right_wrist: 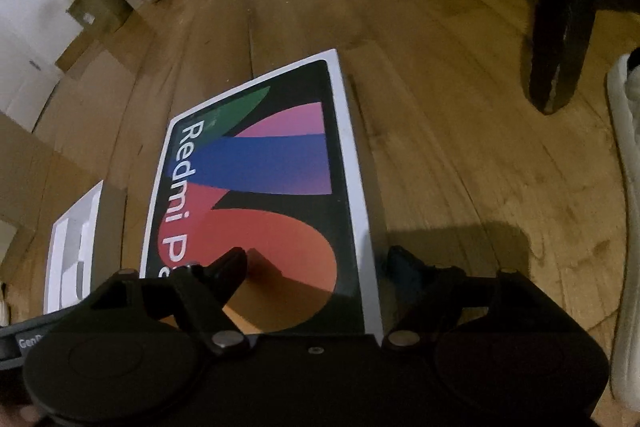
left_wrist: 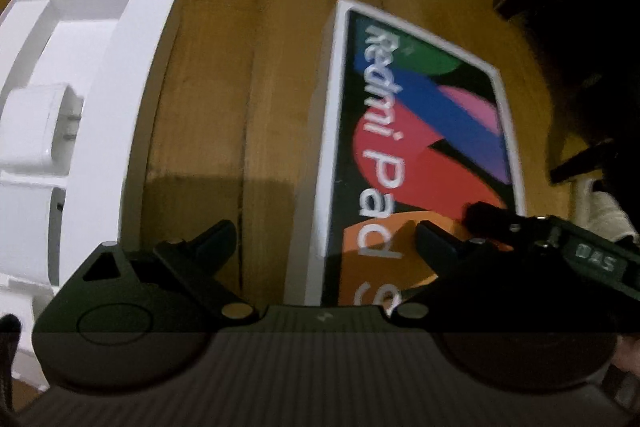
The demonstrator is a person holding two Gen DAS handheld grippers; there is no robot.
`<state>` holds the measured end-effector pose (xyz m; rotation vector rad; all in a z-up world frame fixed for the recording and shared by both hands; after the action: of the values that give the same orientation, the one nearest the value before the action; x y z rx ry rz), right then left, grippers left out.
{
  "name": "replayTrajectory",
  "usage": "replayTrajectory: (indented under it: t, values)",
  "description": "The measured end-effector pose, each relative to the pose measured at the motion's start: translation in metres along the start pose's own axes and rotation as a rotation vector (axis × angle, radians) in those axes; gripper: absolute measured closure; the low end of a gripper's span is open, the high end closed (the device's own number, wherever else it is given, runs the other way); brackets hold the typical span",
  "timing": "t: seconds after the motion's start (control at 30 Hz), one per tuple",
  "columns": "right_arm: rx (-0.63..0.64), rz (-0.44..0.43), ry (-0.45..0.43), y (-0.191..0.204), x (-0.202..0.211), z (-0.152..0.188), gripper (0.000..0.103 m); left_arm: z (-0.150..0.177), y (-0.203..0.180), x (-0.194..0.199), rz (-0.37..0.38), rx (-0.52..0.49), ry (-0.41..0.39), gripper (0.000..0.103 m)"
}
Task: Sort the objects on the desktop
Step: 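Grip the Redmi Pad SE box edges with both grippers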
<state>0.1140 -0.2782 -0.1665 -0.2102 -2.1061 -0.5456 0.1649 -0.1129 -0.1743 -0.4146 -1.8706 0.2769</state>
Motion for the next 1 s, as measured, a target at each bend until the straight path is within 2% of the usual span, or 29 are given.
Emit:
replayTrajectory:
  t: [0.23, 0.43, 0.57, 0.6, 0.63, 0.83, 1.0]
  values:
    - [-0.029, -0.019, -0.018, -0.004, -0.006, 0.0, 0.019, 0.004, 0.0, -0.004, 0.027, 0.045, 0.008, 0.0]
    - [-0.071, -0.043, -0.013, -0.006, -0.01, 0.001, 0.016, -0.004, 0.004, -0.003, 0.023, 0.027, 0.0, 0.003]
    - [-0.076, -0.04, -0.016, -0.005, -0.011, 0.001, 0.013, -0.009, 0.003, -0.006, 0.127, 0.063, -0.008, 0.005]
    - [-0.064, -0.039, -0.016, -0.003, -0.012, 0.002, 0.011, -0.008, -0.001, -0.007, 0.161, 0.065, -0.006, 0.007]
    - [-0.055, -0.041, -0.017, -0.002, -0.012, 0.002, 0.01, -0.007, -0.005, -0.008, 0.18, 0.06, -0.005, 0.014]
    - [-0.024, -0.06, -0.022, -0.002, -0.009, 0.003, 0.014, -0.005, -0.013, -0.004, 0.154, 0.014, -0.022, 0.017]
    - [0.013, -0.084, -0.034, -0.001, -0.001, 0.002, 0.02, -0.003, -0.022, 0.011, 0.119, -0.079, -0.061, 0.017]
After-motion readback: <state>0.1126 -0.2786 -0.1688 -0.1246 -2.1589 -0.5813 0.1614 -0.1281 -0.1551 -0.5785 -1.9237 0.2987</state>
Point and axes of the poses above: each gripper's, at about its wrist camera, not at the fingertips, and x roughly against the way its jaws point, y to its left, z to its underside, the point moved 9 cm from there along -x, roughly the way its jaws point, and after that the axes turned 4 degrees about x, right-handed, at the moved point
